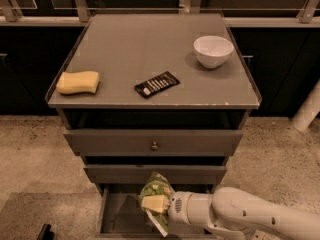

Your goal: Place green jalapeno chip bag into bottom drawer

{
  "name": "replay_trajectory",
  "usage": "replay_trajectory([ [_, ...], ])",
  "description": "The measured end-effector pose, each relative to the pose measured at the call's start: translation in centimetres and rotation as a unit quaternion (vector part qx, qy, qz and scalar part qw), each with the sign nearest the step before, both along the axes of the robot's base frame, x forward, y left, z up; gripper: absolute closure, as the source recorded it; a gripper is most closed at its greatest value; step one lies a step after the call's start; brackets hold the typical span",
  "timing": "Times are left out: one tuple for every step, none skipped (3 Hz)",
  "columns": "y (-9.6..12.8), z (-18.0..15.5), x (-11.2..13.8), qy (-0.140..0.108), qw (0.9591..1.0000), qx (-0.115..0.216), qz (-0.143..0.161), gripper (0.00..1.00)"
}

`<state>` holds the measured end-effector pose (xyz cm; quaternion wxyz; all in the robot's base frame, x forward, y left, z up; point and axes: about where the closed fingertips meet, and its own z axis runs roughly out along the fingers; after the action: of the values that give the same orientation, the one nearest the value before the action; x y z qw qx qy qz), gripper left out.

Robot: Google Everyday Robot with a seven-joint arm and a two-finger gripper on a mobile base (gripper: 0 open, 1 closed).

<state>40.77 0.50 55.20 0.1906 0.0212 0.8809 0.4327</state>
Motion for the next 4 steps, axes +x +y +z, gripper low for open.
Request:
replay_trajectory([
  [-1.5, -6.0, 0.8, 0.046, 0.9979, 0.036, -0.027, 1.0],
  [-2.1, -11.6, 1.8, 0.089, 0.9922, 0.076, -0.043, 1.0],
  [-1.9, -15.9, 2.8, 0.124, 0.9851, 0.106, -0.054, 1.0],
  [-1.9, -16.6, 3.0, 0.128, 0.9838, 0.111, -0.059, 1.0],
])
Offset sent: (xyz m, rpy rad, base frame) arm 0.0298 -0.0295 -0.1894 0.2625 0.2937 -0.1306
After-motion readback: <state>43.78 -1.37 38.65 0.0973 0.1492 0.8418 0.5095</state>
